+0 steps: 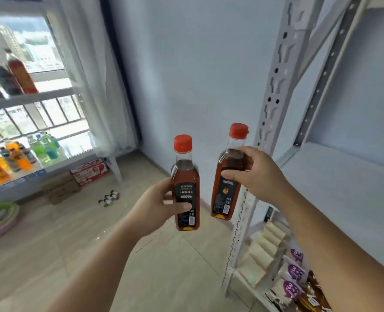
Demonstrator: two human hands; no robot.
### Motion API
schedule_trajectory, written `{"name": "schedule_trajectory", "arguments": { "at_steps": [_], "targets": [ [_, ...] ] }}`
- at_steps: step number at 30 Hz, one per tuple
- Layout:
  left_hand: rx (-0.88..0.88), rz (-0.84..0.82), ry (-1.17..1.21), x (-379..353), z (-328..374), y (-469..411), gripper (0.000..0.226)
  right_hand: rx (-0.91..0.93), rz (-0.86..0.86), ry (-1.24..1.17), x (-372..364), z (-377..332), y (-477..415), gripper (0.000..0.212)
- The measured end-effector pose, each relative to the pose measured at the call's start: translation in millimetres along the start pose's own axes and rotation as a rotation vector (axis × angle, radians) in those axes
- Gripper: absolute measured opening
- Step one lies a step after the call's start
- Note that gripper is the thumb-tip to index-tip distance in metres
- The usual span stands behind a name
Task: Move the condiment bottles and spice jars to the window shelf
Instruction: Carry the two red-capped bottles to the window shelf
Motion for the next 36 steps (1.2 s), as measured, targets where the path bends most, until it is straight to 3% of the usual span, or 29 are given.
{"name": "schedule_trajectory", "arguments": {
  "at_steps": [5,13,24,36],
  "targets": [
    [0.053,0.162,0.045,76.8,-29.8,13.2,0.048,0.141,-0.143,-0.006,-66.4,-50.3,-36.8,0.039],
    [0.137,0.361,0.076,157.7,-67.8,16.2,0.050,0.286,-0.251,-0.038,-150.8,-107.4,-109.5,0.042],
    [0.191,0.495,-0.012,265.5,-75.1,-70.8,0.051,0.397,-0.350,-0.127,-237.1,-159.4,-249.8,0.046],
    [0.173,0.560,0.066,348.2,-101.9,-160.6,0.050,0.480,-0.452,-0.088,-313.8,-208.6,-373.0,0.048]
  ]
}}
Point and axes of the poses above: each hand's wrist, its own y-axis away from the middle knuckle, its own x-axis out of the back of the hand, z = x × y, the point moved 4 cm from there along -y, towards the middle knuckle, and after that the axes turned 15 degrees about y, right-handed, at the moved point
